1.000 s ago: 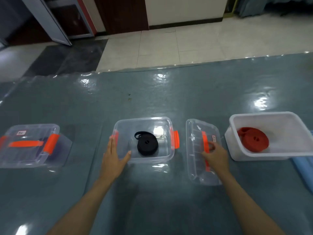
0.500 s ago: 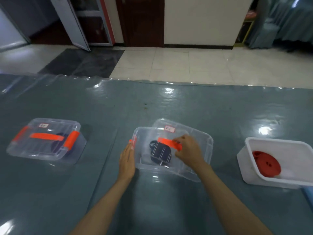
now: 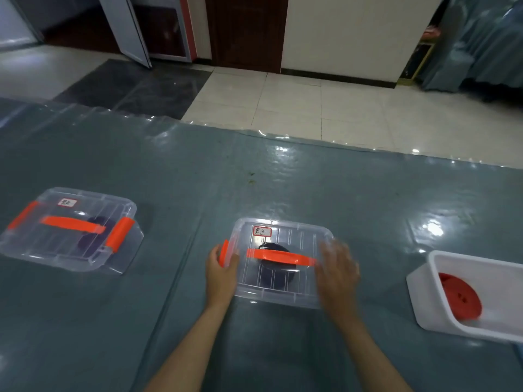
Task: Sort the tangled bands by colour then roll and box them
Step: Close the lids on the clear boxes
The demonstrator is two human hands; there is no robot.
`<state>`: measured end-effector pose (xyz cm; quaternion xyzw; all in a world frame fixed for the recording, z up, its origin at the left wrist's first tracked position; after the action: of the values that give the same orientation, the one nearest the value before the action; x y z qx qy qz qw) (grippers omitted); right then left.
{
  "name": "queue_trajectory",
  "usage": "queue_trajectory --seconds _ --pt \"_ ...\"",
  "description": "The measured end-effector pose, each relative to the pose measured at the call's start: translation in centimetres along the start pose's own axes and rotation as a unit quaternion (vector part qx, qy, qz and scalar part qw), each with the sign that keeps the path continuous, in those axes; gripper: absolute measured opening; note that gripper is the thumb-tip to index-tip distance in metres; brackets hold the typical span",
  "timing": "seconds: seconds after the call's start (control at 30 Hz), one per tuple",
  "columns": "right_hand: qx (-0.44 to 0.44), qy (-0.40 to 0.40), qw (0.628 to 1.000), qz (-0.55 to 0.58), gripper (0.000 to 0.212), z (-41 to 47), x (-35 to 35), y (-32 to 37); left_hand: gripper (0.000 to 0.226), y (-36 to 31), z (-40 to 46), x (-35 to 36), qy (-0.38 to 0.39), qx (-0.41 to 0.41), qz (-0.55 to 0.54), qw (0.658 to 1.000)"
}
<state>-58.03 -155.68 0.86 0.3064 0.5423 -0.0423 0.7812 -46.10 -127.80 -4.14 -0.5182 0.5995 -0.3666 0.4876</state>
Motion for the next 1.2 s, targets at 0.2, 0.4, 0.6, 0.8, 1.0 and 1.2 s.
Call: queue_trajectory --seconds 0.2,0.4,0.6,0.8,1.0,1.2 --pt "0.231 0.040 0.947 0.220 0.068 -1.7 0.7 -4.3 0.046 0.0 -0.6 -0.4 -0.034 -0.014 -0.062 0.997" --pt "0.220 -0.072 0.956 0.181 0.035 -2.0 -0.3 -3.2 0.037 -1.7 -1.3 -0.4 -0.047 0.074 -0.021 0.996" --pt "0.185 -0.054 0.972 0.133 0.025 -1.7 -0.7 -2.8 0.038 -2.8 -1.7 -0.3 -0.046 0.113 0.097 0.988" --pt "0.116 0.102 0.979 0.132 0.052 -2.7 -1.7 -2.3 0.062 -4.5 -2.4 -0.4 0.114 0.185 0.319 0.923" --pt "0.111 0.053 0.991 0.049 0.024 -8.6 -6.7 -5.0 0.057 -6.9 -8.4 0.0 0.133 0.322 0.453 0.820" --pt "0.068 0.068 0.992 -0.085 0.015 -13.4 -10.2 -7.6 0.040 -6.1 -15.8 5.0 0.210 0.371 0.474 0.770"
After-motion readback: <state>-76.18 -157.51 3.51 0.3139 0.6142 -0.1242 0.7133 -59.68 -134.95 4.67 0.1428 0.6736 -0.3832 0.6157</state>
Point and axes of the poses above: each hand's wrist, its own z-axis towards the middle knuckle, its own x-axis out of the palm, y = z × x, the point moved 7 cm from there along z, towards the middle knuckle, and after that the axes turned 4 degrees about -z, right-handed, at the moved point
